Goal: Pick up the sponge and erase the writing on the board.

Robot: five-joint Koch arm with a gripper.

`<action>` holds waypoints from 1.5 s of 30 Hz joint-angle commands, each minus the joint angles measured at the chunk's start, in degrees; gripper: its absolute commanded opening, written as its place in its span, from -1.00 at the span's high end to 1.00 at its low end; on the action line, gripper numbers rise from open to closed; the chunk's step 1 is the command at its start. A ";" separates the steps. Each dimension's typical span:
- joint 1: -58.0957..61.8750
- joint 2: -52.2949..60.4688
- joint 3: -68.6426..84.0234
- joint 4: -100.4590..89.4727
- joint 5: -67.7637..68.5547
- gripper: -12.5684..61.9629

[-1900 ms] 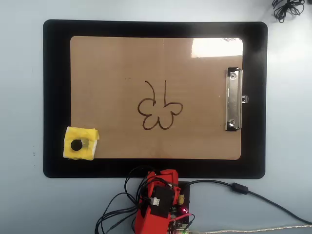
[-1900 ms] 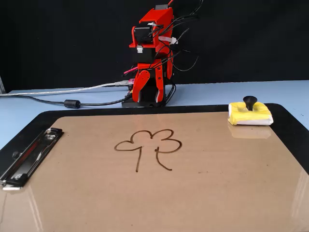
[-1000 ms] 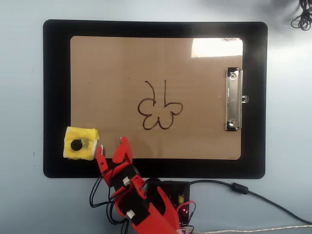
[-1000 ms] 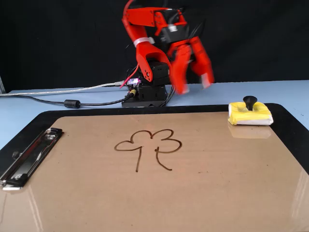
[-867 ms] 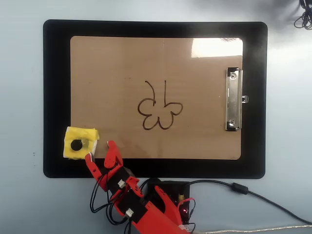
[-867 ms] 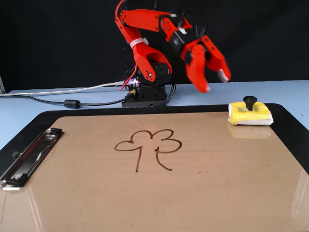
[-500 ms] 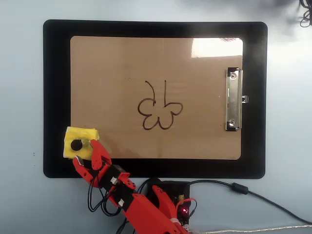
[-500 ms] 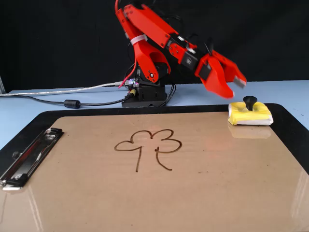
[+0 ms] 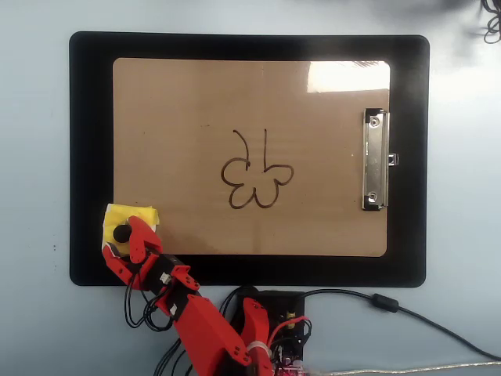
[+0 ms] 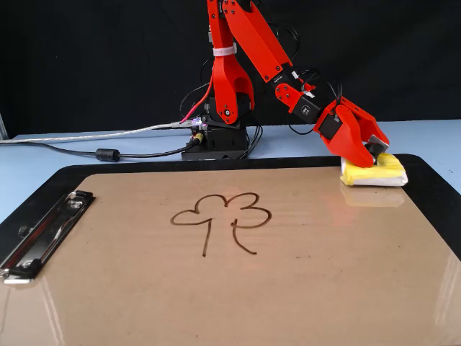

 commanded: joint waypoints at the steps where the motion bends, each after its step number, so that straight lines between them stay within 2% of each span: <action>1: -0.97 0.35 -1.49 -4.92 0.09 -0.17; 9: 3.08 -2.02 -1.58 -5.19 2.29 0.34; 13: 5.80 -0.09 -1.32 -5.71 2.64 0.88; 19: 7.73 7.03 -1.76 -3.34 1.14 0.88; 23: 13.10 23.99 -1.85 17.67 -3.87 0.88; 26: 26.81 39.29 -2.11 44.91 -4.39 0.88; 29: 49.92 38.67 -9.14 64.25 -1.41 0.88; 32: 66.88 38.67 -9.67 64.95 7.29 0.88; 35: 76.46 38.67 -8.61 64.95 16.96 0.88; 40: 81.83 38.67 -0.26 59.24 18.90 0.88; 45: 81.74 33.66 7.56 39.46 18.37 0.88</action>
